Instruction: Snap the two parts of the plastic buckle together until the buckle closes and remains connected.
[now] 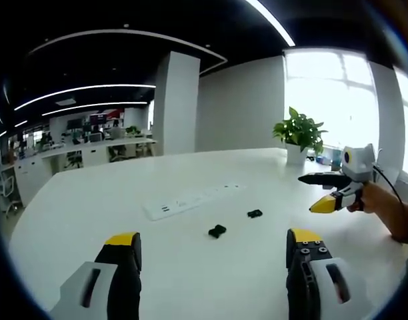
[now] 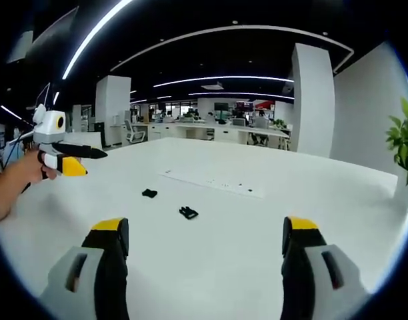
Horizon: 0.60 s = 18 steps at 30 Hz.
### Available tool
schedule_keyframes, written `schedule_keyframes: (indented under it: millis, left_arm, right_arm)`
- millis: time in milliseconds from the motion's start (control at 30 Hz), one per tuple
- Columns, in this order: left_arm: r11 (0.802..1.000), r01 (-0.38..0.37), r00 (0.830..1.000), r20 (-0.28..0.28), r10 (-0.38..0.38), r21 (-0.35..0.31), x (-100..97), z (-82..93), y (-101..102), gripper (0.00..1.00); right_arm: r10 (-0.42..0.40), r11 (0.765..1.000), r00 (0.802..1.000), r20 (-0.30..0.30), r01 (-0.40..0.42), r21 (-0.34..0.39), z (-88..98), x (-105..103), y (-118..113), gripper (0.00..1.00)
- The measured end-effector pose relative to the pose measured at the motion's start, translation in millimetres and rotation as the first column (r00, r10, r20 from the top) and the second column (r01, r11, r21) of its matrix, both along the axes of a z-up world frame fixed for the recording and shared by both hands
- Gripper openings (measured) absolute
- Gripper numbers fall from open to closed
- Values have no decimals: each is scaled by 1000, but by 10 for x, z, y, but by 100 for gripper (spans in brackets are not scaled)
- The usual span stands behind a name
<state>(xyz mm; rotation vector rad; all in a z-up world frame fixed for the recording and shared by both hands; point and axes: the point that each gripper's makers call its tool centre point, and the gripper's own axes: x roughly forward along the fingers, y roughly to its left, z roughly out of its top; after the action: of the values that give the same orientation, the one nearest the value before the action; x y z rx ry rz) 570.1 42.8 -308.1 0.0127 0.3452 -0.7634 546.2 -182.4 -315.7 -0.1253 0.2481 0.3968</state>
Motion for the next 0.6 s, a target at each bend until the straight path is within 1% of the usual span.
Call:
schedule_keyframes:
  millis: [233,400,600]
  left_arm:
    - [1000,3,1000,-7,-3,-2,34,-8,-38,91]
    - [1000,7,1000,-4,-7,-6,58,11,-72,91]
    - [1000,11,1000,-11,-11,-4,99,-14,-98,91]
  right_arm:
    - [-6,1000,1000,-9,6,-12,-38,51,-40,97]
    - [-6,1000,1000,-10,6,-12,-37,85,-42,98]
    - [-5,1000,1000,-12,4,-15,-40,128,-36,98]
